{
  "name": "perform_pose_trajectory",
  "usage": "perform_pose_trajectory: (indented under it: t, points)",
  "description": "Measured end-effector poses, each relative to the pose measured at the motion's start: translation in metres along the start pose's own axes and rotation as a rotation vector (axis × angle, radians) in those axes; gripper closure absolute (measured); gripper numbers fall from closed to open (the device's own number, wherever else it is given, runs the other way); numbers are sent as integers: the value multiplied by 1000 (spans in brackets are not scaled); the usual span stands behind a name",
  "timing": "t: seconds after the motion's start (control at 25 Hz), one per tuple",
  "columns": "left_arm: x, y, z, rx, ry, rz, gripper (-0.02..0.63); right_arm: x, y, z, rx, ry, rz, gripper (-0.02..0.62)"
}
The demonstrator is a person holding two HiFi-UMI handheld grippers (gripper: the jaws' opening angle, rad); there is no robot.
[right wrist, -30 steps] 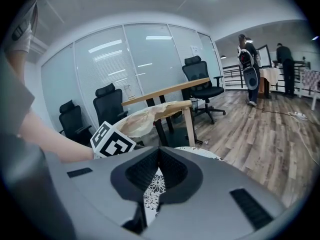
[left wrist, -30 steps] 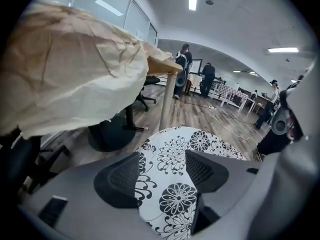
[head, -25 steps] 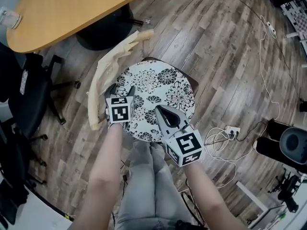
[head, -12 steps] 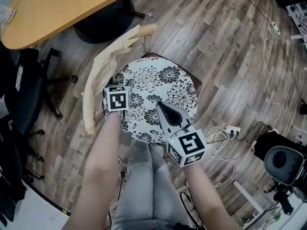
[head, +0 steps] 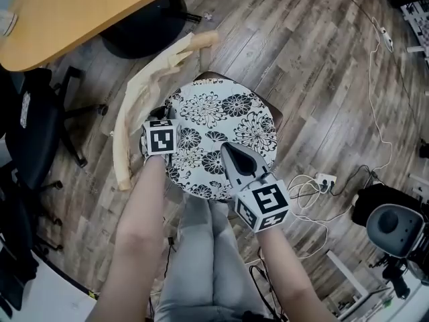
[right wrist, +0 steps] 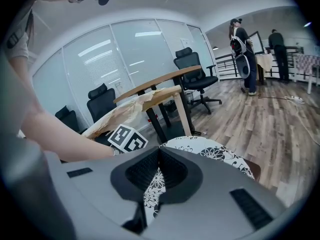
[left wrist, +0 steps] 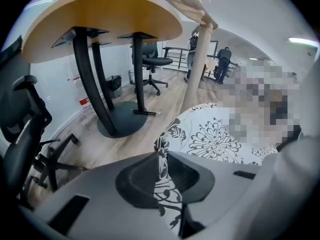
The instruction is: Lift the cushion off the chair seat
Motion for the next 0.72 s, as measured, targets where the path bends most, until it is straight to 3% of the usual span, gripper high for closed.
perform_pose_trajectory:
  t: [0.12, 0.72]
  points:
    - [-6, -3, 8, -13, 12, -36, 586, -1, 0, 4, -4, 4, -13, 569]
    - [-19, -11, 51, -58, 53, -1, 594, 10, -14, 38, -45, 22, -13, 570]
Point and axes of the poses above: the fingertips, and each gripper's own axes: z backward along the fingers, x to its left, y out of its underside, the point moved 3 cm from there along z, backward along the fingers, and after that the axes turned 6 degrees about -y, right-handed, at the moved point
